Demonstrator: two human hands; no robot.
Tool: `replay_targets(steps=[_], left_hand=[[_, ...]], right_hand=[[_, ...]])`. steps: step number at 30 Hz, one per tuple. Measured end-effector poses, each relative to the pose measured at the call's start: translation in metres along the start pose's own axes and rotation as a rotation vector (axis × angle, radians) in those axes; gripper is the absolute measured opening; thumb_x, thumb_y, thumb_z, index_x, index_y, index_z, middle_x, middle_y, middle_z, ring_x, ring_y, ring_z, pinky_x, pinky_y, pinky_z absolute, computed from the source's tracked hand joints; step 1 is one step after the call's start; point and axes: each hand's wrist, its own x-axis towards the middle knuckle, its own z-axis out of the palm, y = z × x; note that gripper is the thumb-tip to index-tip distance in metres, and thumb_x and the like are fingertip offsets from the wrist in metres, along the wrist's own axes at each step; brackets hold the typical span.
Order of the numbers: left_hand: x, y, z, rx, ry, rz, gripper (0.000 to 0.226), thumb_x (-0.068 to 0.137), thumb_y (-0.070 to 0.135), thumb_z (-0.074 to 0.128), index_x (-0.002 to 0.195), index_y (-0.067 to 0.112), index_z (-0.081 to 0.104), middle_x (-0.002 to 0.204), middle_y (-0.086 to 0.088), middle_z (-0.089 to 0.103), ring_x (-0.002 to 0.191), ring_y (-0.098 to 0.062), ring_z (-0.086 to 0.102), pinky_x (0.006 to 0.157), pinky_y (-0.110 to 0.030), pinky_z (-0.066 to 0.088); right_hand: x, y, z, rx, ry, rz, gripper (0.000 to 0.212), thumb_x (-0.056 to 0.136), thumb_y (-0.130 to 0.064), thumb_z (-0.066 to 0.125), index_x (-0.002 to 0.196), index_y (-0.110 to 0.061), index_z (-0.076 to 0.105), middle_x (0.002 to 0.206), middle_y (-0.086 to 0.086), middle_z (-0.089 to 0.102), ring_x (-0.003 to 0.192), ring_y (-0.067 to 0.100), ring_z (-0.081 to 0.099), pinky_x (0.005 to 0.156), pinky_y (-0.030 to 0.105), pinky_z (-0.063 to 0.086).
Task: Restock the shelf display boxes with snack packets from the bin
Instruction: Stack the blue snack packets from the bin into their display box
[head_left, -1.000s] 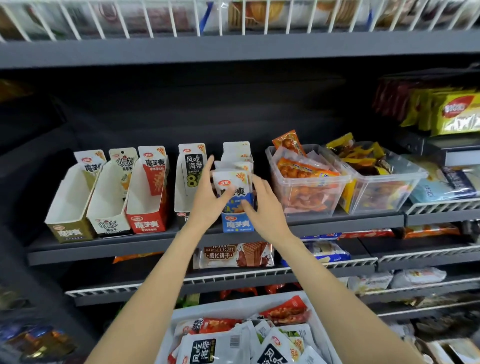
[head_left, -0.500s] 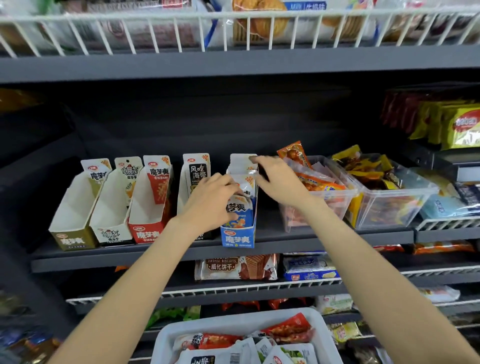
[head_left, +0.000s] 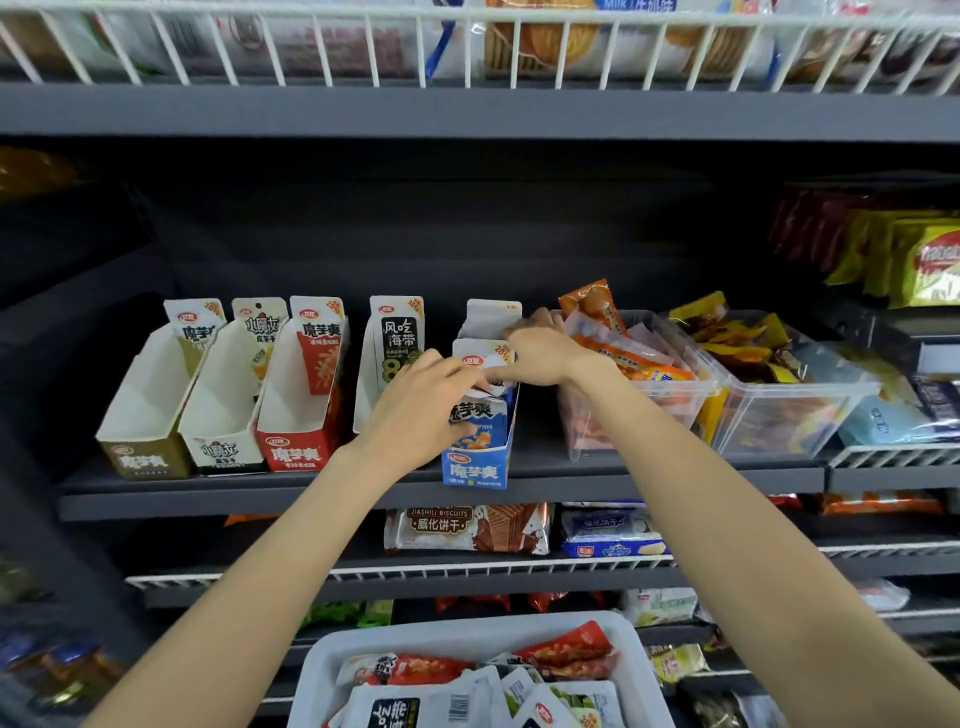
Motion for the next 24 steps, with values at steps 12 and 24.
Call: replay_targets(steps=[12, 24], left_hand=[[0.004, -0.009, -0.005, -0.059, -0.016, -0.096, 0.103, 0.068, 0.041, 0.080, 0.149, 0.021, 0.019, 0.158, -0.005, 0.010, 0.145, -0.023, 0.009, 0.115, -0.042, 0.015], [0.004, -0.012, -0.009, 0.010, -0.054, -0.032, 0.070, 0.076, 0.048, 0.071, 0.133, 0.023, 0.039, 0.123, 0.006, 0.048, 0.115, -0.015, 0.045, 0.089, -0.033, 0.047]], right_hand=[[-0.048, 0.001, -0.015, 0.198, 0.136, -0.253, 0.038, 0.094, -0.024, 0.051, 0.132, -0.029, 0.054, 0.122, 0.002, 0.051, 0.124, 0.016, 0.032, 0.102, 0.037, 0.025], [0.007, 0.017, -0.001, 0.046, 0.258, -0.079, 0.053, 0.091, -0.034, 0.058, 0.139, -0.017, 0.042, 0.138, 0.007, 0.046, 0.123, 0.027, 0.038, 0.101, 0.037, 0.036]])
